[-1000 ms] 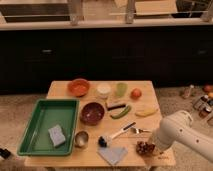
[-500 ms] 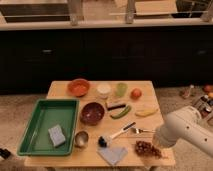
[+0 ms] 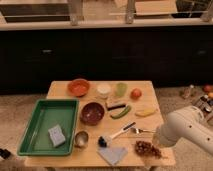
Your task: Place grapes in plastic cup
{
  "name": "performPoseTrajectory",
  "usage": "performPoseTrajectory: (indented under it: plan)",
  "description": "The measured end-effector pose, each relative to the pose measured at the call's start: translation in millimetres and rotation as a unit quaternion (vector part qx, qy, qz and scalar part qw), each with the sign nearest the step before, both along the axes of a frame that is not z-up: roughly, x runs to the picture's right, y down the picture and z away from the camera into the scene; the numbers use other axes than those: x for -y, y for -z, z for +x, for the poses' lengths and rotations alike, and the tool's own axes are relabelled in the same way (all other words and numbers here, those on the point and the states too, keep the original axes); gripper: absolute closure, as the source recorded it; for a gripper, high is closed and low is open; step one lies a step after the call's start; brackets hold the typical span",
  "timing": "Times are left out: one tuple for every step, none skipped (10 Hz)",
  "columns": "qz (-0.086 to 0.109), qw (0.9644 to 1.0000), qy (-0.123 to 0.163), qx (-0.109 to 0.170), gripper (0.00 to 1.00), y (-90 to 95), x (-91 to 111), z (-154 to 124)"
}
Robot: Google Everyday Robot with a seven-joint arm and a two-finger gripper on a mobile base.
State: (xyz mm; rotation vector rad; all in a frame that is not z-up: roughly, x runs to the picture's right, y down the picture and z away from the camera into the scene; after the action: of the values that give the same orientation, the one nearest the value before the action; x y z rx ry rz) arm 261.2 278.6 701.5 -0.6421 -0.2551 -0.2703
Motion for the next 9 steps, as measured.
performPoseTrajectory:
  plan:
    - [-0.005, 0.9998, -0.018, -0.004, 0.5, -0.1, -2, 3]
    - [-0.008, 0.9996, -0.028, -0.007, 0.42, -0.1, -4, 5]
    - [-0.013, 0.9993, -0.034, -0.008, 0.32, -0.5, -7, 3]
    - [-0.014, 0.9993, -0.034, -0.005, 0.23, -1.2, -8, -1]
    - [-0.014, 0.9994, -0.032, -0.003, 0.2, -2.1, -10, -6]
    - [-0.015, 0.9994, -0.03, -0.001, 0.2, -3.1, -11, -8]
    - [-0.016, 0.9994, -0.029, -0.003, 0.2, -5.1, -14, -11]
    - [-0.017, 0.9993, -0.032, -0.008, 0.2, -7.5, -16, -13]
    - [-0.017, 0.9991, -0.037, -0.015, 0.2, -10.5, -16, -15]
